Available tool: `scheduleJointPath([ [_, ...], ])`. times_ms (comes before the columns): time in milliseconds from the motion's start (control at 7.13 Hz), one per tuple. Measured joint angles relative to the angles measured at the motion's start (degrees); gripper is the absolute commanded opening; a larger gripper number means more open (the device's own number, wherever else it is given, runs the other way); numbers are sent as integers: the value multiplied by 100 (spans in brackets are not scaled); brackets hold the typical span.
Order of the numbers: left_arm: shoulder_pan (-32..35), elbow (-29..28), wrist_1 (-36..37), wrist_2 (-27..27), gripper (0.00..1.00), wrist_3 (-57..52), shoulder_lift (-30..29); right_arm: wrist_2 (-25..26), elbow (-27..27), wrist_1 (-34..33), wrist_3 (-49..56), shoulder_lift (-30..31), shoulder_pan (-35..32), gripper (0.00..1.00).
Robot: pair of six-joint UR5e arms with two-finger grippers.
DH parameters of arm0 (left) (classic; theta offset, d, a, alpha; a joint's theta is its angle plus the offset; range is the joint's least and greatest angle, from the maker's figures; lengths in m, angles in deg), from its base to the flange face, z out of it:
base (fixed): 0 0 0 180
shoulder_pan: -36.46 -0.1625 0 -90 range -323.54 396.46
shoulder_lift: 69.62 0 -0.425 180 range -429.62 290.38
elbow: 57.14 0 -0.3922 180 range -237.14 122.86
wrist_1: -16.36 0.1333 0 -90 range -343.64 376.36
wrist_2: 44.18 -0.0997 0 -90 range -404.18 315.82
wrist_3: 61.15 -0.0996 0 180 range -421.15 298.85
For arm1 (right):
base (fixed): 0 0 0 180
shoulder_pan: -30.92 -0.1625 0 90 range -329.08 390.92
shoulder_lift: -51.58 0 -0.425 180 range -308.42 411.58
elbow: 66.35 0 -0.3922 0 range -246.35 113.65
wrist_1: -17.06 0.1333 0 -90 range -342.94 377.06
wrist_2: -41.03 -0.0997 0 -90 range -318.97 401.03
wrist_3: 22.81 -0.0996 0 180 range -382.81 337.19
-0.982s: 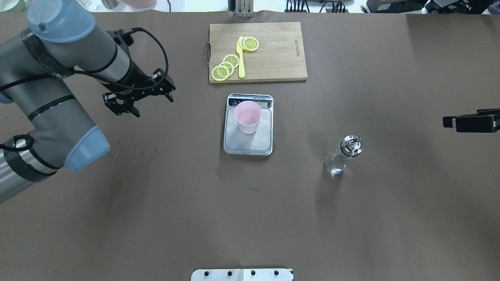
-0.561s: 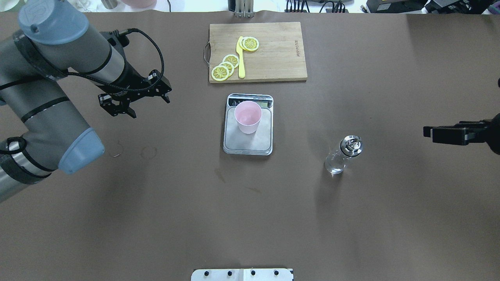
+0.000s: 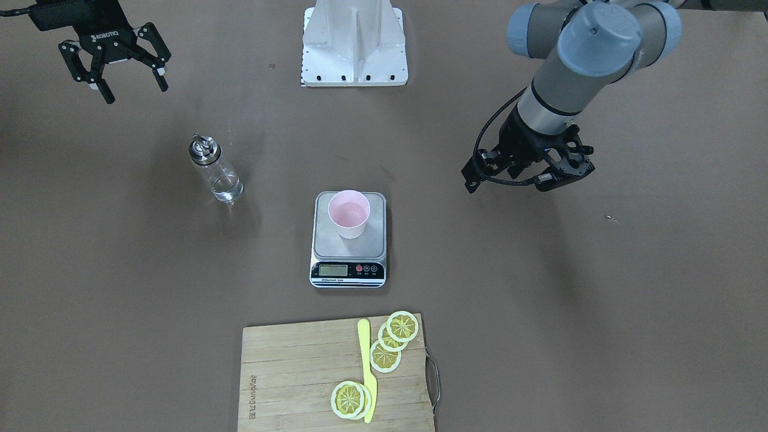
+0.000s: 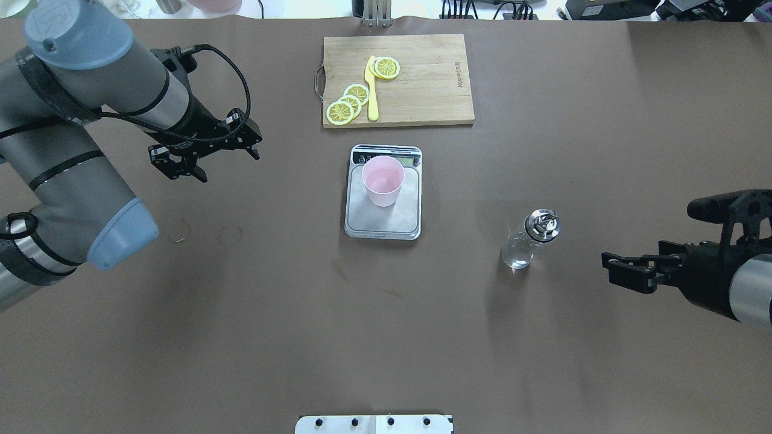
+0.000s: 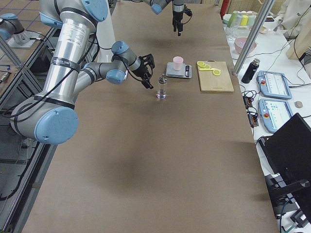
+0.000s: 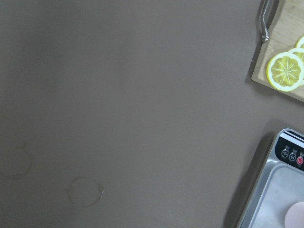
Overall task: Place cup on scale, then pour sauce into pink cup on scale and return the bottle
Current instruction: 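Grasp the glass sauce bottle with the right gripper while the left arm withdraws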
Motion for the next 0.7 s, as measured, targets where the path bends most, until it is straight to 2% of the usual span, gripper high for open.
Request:
scheduleJointPath([
  [281,22,7,0,-11,98,-73,59,284,-164,24,-17,-110,332,98],
  [701,37,-5,0,-19,98,-88,69,803,-696,31,-17,-694,707,99],
])
